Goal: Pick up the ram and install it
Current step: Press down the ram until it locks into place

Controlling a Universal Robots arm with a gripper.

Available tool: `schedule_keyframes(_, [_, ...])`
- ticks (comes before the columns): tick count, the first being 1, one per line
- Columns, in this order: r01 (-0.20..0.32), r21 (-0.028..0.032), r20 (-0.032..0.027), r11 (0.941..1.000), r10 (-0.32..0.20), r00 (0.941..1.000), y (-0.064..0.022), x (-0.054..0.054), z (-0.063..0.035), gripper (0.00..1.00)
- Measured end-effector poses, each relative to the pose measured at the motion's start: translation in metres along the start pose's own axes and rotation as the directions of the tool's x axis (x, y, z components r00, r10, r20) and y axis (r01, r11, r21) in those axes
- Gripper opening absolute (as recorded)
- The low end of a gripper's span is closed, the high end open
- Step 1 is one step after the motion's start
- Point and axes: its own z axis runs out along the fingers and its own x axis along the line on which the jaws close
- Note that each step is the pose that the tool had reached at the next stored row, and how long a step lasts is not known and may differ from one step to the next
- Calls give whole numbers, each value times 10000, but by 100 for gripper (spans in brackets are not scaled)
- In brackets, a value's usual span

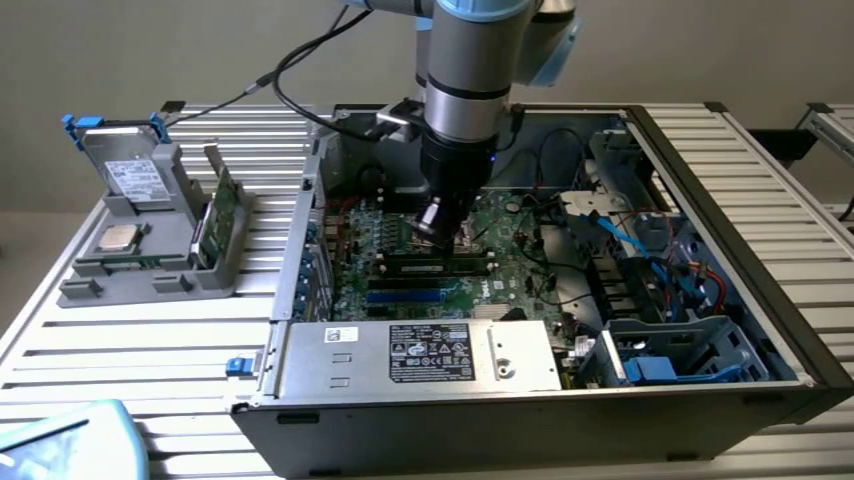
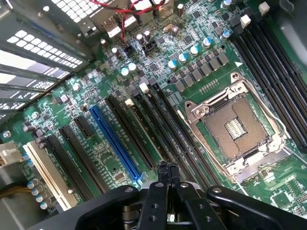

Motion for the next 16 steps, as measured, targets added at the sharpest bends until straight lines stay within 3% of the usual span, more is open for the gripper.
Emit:
schedule_keyframes(8, [-1035, -29, -37, 9946, 1035, 9946, 0, 0, 0, 11])
schedule_keyframes(16, [-2104, -62, -70, 9776, 2104, 9776, 0, 0, 0, 11])
